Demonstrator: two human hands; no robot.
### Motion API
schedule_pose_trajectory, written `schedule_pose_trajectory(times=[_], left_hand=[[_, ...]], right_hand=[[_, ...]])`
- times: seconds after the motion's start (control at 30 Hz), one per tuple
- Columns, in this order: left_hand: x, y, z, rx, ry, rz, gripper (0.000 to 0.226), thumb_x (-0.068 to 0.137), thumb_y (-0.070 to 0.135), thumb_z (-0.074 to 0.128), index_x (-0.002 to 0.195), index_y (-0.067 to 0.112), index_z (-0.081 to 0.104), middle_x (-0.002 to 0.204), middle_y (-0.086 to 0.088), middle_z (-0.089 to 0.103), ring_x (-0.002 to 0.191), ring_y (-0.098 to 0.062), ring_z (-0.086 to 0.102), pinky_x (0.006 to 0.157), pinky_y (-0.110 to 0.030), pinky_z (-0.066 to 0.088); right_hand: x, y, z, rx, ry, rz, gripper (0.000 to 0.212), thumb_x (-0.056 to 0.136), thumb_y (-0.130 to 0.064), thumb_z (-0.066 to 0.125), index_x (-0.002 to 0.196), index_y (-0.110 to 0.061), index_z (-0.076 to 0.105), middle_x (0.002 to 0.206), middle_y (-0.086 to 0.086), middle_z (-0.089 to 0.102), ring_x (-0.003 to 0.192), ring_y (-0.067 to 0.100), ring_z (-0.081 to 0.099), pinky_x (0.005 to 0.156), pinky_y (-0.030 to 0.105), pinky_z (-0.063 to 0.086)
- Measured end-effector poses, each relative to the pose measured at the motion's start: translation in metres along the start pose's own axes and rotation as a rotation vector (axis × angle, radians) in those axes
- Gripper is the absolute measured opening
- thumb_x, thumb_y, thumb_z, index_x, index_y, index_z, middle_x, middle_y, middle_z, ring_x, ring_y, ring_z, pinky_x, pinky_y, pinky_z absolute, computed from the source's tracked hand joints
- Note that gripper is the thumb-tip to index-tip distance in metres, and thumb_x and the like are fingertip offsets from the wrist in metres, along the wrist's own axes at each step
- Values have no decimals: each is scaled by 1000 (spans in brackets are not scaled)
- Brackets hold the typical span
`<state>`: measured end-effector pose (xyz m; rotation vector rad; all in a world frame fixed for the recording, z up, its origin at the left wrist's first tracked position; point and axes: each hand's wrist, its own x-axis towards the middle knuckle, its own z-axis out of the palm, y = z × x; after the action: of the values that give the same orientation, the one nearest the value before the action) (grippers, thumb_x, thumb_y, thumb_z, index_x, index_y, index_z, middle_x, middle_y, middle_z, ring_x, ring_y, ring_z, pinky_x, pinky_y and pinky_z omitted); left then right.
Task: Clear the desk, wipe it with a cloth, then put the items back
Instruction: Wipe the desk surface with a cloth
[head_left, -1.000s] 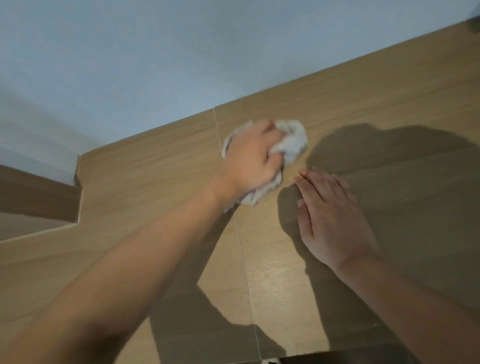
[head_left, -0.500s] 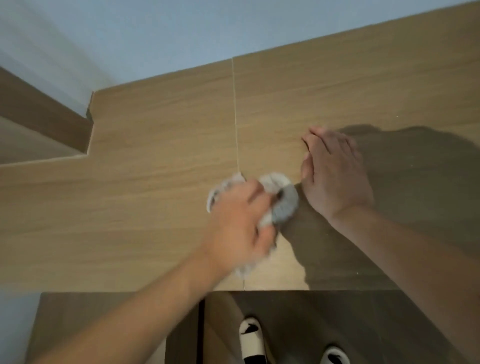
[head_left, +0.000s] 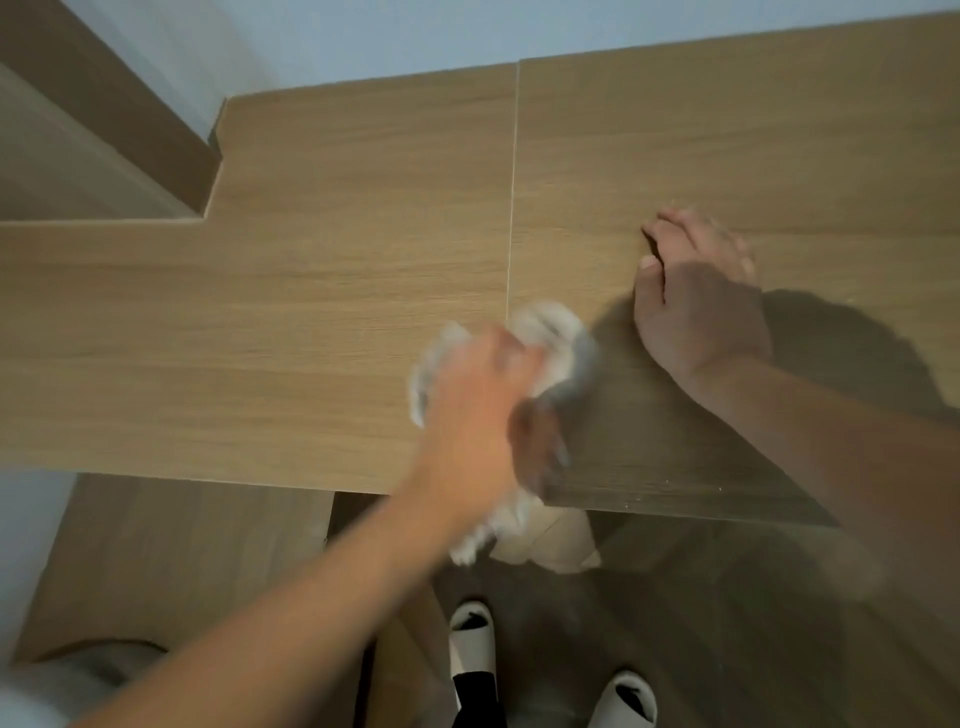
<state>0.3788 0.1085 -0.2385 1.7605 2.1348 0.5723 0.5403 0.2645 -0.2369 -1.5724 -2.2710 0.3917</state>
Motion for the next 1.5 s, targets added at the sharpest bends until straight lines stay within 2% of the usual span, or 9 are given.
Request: schedule_pose_trajectory(times=[0.13,0.2,0.3,0.57,0.77,0.97,1.2,1.33,1.5], left_hand=[[-39,39,-10,-189,-104,581,28,87,29,61,103,7,65,90,-6,59,74,-19,53,71,-32,44],[-7,17,-32,-387,78,254,37,92,38,59,110,5,59,92,-1,58,79,-15,57,69,-32,50],[43,-23,-41,117,331,-284,43,89,35,42,117,6,58,108,-8,52,97,-26,53,80,-37,44],[55,-23,-30,245,362,-328,30,91,26,46,111,6,55,101,-6,43,93,-29,43,81,-42,39],[58,-20,-29,337,349,-410,42,93,29,44,128,7,52,117,-16,52,105,-36,45,91,-49,38],[56,4,-18,245,391,-466,33,94,29,40,110,7,58,108,-16,57,94,-38,54,75,-40,38],[-10,179,76,68,50,168,31,90,37,46,114,23,60,98,3,61,79,-18,53,67,-39,50],[55,97,20,49,260,-90,27,96,25,49,118,11,58,103,-3,53,88,-20,51,78,-40,46],[161,10,-13,222,440,-744,50,97,35,34,131,4,54,131,-26,53,118,-45,53,95,-51,43]], right_hand=[[0,1,0,68,7,9,45,100,-25,33,137,-8,54,148,11,47,139,28,37,121,45,18],[1,1,1,66,14,14,46,101,-26,32,138,-9,54,148,9,47,140,26,36,121,44,18],[1,2,5,43,2,51,45,102,-27,35,140,-12,53,151,7,45,142,25,34,122,40,15],[-16,12,-24,198,-45,24,46,104,-27,31,145,-14,49,154,2,42,145,18,31,122,33,15],[0,114,-69,-203,-84,-21,63,96,-39,21,145,-7,45,152,15,42,142,33,35,120,48,20],[0,130,-63,-121,-13,7,43,102,-26,37,141,-11,49,149,9,45,140,30,37,118,46,23],[4,133,-61,-53,10,7,49,92,-27,36,133,-10,56,142,10,52,133,31,43,114,44,28],[0,133,-59,-45,29,-4,40,101,-21,39,137,-11,54,145,8,49,137,28,40,119,46,25],[3,135,-59,-120,16,-20,39,99,-20,43,135,-11,54,140,8,52,132,28,45,114,46,33]])
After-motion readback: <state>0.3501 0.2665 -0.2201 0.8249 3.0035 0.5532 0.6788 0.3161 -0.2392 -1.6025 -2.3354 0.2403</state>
